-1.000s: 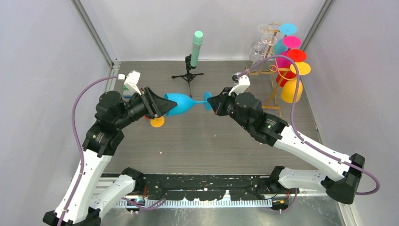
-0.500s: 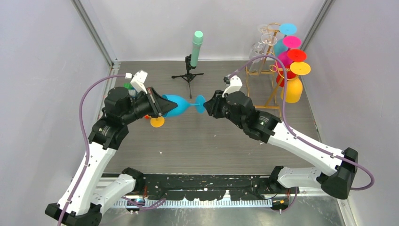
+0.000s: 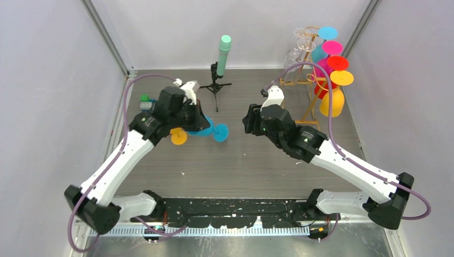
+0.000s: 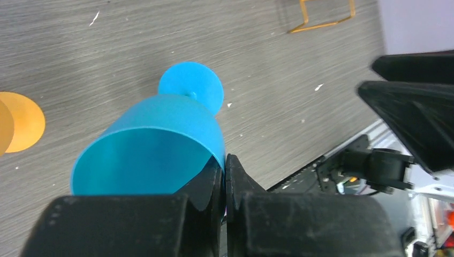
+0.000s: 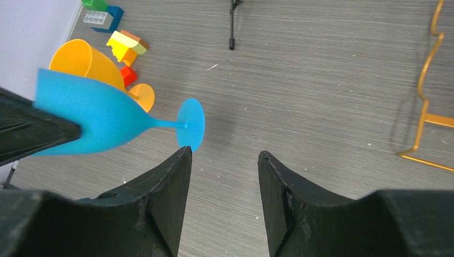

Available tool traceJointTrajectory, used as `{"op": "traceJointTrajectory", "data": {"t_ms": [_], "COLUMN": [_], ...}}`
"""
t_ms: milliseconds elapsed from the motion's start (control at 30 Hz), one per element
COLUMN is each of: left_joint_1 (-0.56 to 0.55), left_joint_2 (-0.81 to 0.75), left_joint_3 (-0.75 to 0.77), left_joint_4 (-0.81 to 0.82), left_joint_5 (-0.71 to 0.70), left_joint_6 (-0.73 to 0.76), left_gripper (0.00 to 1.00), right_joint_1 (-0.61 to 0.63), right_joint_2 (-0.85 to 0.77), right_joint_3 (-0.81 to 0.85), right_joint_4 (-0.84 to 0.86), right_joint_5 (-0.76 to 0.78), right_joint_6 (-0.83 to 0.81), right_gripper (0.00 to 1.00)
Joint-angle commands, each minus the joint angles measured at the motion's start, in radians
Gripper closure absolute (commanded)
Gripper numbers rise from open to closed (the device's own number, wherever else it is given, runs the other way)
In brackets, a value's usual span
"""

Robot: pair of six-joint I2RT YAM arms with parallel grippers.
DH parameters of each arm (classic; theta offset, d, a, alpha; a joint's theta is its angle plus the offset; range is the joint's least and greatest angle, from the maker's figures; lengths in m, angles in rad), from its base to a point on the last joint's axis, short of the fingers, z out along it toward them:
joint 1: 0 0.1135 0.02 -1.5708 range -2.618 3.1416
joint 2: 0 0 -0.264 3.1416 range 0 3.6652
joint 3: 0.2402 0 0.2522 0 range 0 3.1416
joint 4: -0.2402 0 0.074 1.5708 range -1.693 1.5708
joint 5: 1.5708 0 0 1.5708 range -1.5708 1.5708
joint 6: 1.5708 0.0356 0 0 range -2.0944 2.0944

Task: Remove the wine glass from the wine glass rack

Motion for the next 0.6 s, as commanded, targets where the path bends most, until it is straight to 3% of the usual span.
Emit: {"op": "traceJointTrajectory", "data": {"t_ms": [0, 233, 567], "left_joint_1": [-0.067, -0.118, -0.123], "left_joint_2": [0.141, 0.392, 0.533], "left_joint_3": [0.141, 0.318, 0.351], "left_joint_4": [-0.107, -0.261, -0.266], "left_joint_5": [-0.168, -0.295, -0.396], "left_joint_6": [0.094, 0.175, 0.185], "left_gripper": [1.00, 1.00, 1.00], "right_joint_1": [0.002, 0.002, 0.002], "right_joint_2": [-0.070, -0.130, -0.176], "right_joint_3": [0.037, 0.016, 0.004], "right_joint_4": [-0.039, -0.088, -0.124], "right_joint_5": [0.093, 0.138, 0.169], "right_joint_6": [-0.010, 0.002, 0.009], "right_gripper": [0.46, 0.46, 0.46]}}
